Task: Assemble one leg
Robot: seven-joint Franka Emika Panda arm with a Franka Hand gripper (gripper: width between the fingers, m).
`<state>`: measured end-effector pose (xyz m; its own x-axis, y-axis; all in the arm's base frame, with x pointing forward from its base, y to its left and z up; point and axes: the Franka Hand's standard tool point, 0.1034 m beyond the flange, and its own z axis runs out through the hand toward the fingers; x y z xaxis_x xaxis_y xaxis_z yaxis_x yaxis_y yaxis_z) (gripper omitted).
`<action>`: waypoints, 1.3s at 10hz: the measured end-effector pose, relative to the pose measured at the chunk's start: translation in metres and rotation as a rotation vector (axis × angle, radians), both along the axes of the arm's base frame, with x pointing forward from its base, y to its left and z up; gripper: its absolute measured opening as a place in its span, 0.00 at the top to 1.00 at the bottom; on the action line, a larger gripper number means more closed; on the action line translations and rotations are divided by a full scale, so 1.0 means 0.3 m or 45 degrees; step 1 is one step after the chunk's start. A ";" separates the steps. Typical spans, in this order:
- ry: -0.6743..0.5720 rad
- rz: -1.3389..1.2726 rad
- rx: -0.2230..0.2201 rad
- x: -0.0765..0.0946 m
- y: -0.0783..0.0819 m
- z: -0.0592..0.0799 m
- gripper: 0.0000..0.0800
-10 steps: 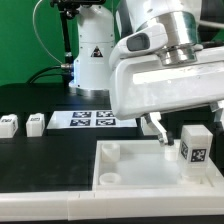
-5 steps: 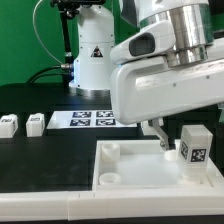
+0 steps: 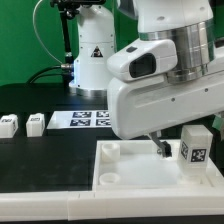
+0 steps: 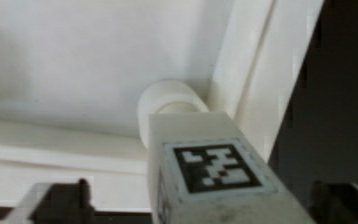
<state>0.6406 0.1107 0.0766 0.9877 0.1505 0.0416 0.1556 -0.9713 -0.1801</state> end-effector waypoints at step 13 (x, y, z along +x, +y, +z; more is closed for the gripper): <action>0.302 -2.028 0.204 -0.029 0.057 -0.025 0.63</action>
Offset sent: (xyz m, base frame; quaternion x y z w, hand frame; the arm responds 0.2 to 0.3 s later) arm 0.0000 0.0000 0.0000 0.0000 0.0000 0.1790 0.9838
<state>0.6319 0.1277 0.0692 0.1152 -0.9702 -0.2132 -0.9834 -0.0811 -0.1622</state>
